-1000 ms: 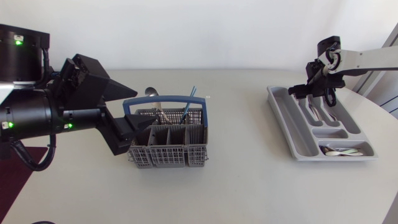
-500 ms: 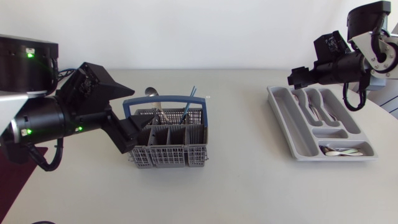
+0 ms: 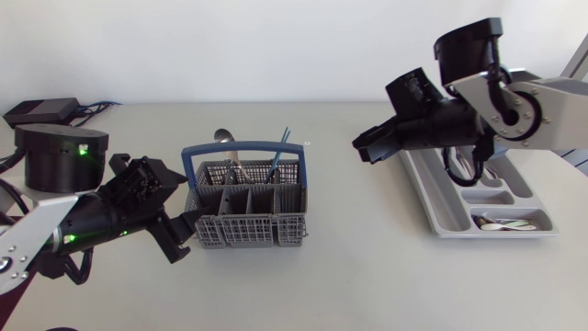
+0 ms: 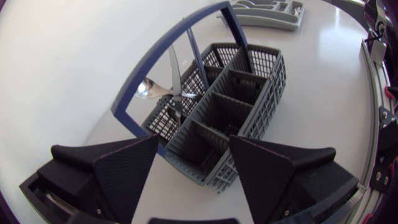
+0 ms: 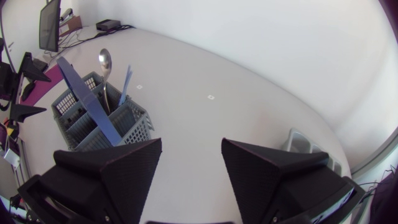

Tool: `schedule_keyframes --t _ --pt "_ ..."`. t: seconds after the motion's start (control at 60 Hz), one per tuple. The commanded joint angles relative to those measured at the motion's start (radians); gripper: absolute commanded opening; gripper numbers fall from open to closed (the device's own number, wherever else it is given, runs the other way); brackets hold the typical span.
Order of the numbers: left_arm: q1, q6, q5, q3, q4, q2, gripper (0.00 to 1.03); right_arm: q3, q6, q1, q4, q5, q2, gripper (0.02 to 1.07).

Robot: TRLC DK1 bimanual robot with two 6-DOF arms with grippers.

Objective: Sort the cutlery from the basket into the organizer compartments.

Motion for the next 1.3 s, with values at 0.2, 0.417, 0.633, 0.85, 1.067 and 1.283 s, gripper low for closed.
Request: schedule_keyframes --t 0.2,0.417,0.633,0.85,1.067,1.283 --pt "0.132 0.104 0.063 -0.144 0.097 -0.038 0.16 0.134 0.083 0.023 0.033 -0.181 0.233 0.08" --pt "0.221 0.153 0.168 -0.216 0.2 0.018 0.04 0.262 0.155 0.03 0.007 -0.313 0.355 0.07" --pt "0.267 0.15 0.23 -0.202 0.396 0.255 0.04 0.352 0.171 0.043 -0.071 -0.438 0.451 0.07" --pt "0.276 0.142 0.241 -0.138 0.497 0.399 0.04 0.323 0.129 0.056 -0.126 -0.528 0.433 0.07" --pt "0.291 0.113 0.255 -0.063 0.543 0.509 0.04 0.222 0.071 0.085 -0.172 -0.557 0.345 0.07" --pt "0.284 0.088 0.255 -0.002 0.545 0.56 0.04 0.128 0.036 0.131 -0.198 -0.56 0.267 0.07"
